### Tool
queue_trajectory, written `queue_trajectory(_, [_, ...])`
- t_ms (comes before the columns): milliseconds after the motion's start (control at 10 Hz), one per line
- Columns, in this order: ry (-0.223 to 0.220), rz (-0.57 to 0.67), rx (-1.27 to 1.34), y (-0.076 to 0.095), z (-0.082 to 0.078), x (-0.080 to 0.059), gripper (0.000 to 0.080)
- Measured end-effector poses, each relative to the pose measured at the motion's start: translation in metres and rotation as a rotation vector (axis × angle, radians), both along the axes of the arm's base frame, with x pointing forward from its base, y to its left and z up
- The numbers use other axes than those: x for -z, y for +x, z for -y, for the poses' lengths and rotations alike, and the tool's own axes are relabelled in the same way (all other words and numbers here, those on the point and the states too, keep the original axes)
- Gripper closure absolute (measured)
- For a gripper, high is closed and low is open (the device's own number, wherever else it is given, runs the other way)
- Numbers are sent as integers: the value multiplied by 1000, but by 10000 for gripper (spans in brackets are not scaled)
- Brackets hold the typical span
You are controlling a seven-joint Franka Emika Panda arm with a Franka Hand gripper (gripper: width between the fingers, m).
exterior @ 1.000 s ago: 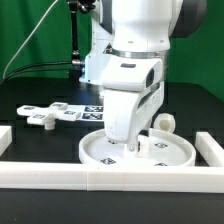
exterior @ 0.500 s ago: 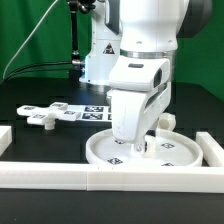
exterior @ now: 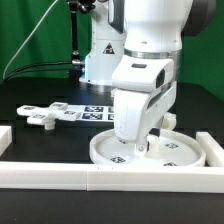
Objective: Assemble round table
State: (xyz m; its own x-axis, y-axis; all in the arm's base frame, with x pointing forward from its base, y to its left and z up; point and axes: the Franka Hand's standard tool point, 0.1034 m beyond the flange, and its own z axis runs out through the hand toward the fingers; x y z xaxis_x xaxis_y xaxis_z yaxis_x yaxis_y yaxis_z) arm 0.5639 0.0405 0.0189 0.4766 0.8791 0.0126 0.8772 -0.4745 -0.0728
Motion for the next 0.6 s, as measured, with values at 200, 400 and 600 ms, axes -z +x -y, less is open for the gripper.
queue_trajectory(200, [0, -1, 0, 0, 0, 0, 216])
queue_trajectory(400, [-7, 0, 9, -4, 6, -5, 153])
queue_trajectory(600, [-20, -9, 101, -17, 5, -15, 150])
